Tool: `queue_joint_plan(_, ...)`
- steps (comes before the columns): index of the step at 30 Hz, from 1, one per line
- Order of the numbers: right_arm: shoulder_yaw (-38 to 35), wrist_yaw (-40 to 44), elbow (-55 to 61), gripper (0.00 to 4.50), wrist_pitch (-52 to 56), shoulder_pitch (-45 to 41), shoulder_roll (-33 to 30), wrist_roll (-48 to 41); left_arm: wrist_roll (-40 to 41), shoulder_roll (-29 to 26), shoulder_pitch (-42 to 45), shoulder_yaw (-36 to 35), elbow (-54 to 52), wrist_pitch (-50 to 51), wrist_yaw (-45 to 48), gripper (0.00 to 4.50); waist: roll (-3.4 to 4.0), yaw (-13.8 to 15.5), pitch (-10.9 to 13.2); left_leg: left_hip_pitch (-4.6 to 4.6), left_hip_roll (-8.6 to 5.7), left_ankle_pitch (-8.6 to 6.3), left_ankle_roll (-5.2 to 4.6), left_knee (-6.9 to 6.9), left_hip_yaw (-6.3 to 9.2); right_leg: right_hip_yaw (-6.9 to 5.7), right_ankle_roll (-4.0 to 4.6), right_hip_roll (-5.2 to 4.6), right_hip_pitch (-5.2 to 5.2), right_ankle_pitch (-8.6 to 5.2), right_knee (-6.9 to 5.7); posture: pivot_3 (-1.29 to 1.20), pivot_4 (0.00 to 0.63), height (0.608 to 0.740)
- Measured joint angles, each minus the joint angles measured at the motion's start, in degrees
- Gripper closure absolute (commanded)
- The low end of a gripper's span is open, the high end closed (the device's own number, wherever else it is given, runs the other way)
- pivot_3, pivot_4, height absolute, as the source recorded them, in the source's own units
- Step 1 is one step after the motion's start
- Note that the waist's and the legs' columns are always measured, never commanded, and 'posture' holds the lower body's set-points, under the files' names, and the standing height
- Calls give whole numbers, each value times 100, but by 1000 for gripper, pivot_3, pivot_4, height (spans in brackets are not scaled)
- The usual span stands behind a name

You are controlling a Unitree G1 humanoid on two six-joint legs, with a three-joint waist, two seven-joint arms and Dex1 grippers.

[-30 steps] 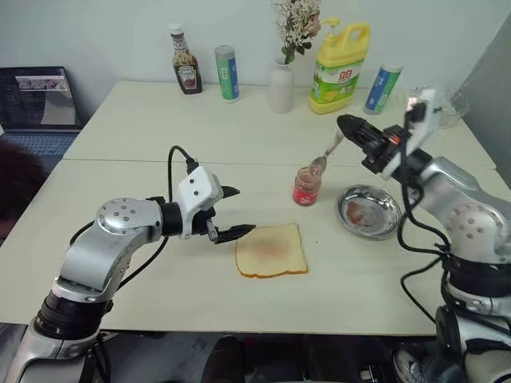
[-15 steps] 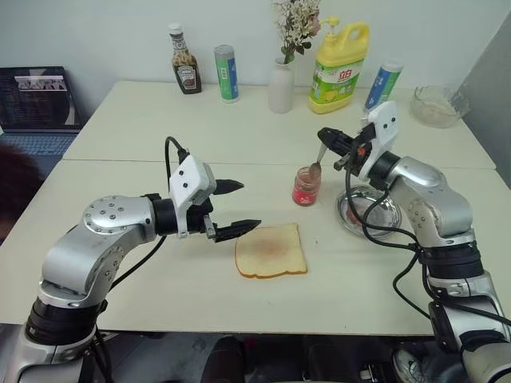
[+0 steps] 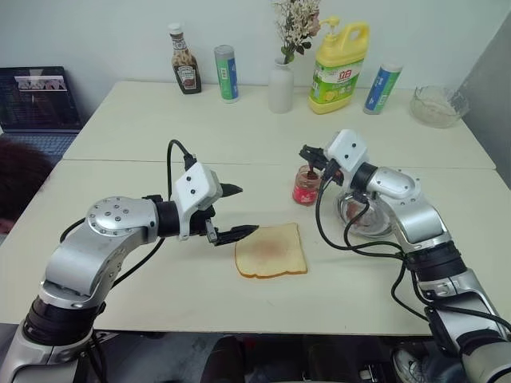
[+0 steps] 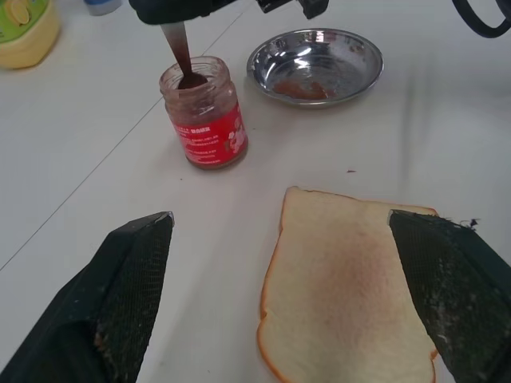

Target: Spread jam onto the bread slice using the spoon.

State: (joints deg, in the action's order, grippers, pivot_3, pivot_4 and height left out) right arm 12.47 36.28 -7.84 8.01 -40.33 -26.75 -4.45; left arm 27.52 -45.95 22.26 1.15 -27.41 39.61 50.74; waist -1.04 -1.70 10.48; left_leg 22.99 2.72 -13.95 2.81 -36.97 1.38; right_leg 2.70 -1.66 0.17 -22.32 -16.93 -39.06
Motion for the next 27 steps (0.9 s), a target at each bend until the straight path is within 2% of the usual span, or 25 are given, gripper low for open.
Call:
queue_joint_plan(8, -122, -19, -132, 4490, 507, 69, 244, -3, -106, -2, -1, 81, 4, -39, 7, 0, 0, 1, 0, -1, 0, 0, 0, 0, 3, -2, 0, 0, 2, 0, -1, 0, 150, 740)
queue_joint_plan(19, -1281, -513, 99, 4490, 2388, 14, 930, -999, -176, -1, -1, 103, 3, -47, 3, 0, 0, -2, 0, -5, 1, 0, 0, 1, 3, -2, 1, 1, 4, 0, -4, 0, 150, 740)
queue_joint_plan(27, -1399, -796, 283, 4490, 3010, 21, 1175, -1283, -232, -1, -1, 128, 4, -63, 6, 0, 0, -8, 0, -4, 0, 0, 0, 1, 3, -2, 0, 1, 3, 0, -4, 0, 150, 740)
